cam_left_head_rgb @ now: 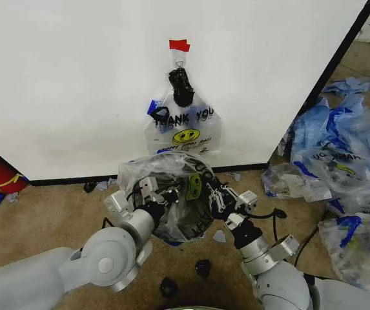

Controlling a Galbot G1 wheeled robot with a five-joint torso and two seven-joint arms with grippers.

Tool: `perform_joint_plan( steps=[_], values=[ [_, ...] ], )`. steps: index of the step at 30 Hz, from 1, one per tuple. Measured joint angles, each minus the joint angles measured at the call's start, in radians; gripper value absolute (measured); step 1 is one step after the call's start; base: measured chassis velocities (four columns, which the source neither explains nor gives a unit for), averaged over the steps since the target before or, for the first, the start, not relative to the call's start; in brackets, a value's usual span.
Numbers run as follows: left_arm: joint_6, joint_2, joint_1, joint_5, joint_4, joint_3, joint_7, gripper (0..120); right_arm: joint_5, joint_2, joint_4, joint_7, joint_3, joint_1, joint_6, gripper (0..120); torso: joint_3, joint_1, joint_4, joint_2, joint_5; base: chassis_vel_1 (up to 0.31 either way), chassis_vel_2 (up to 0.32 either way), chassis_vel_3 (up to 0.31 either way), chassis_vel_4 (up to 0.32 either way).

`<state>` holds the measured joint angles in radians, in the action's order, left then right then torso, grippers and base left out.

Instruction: Pick up the garbage bag from the wall and place it over the trash bin.

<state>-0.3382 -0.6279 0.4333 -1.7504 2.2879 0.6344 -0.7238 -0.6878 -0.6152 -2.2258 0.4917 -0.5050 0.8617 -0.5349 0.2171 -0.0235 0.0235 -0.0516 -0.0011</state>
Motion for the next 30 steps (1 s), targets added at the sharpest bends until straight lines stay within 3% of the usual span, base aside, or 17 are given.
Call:
perform_joint_plan(
  steps=[18, 30],
  values=[
    [-0.012, -0.108, -0.076, 0.005, -0.089, 0.1, -0.027, 0, 0.024, 0.032, -0.008, -0.006, -0.016, 0.016, -0.003, 1, 0.0, 0.0, 0.0, 0.0, 0.0, 0.0, 0.0, 0.0, 0.0],
    [-0.016, -0.137, -0.083, 0.021, -0.143, 0.132, -0.026, 0, 0.024, 0.035, -0.011, -0.013, -0.018, 0.016, -0.01, 1, 0.0, 0.0, 0.0, 0.0, 0.0, 0.0, 0.0, 0.0, 0.0]
  ],
)
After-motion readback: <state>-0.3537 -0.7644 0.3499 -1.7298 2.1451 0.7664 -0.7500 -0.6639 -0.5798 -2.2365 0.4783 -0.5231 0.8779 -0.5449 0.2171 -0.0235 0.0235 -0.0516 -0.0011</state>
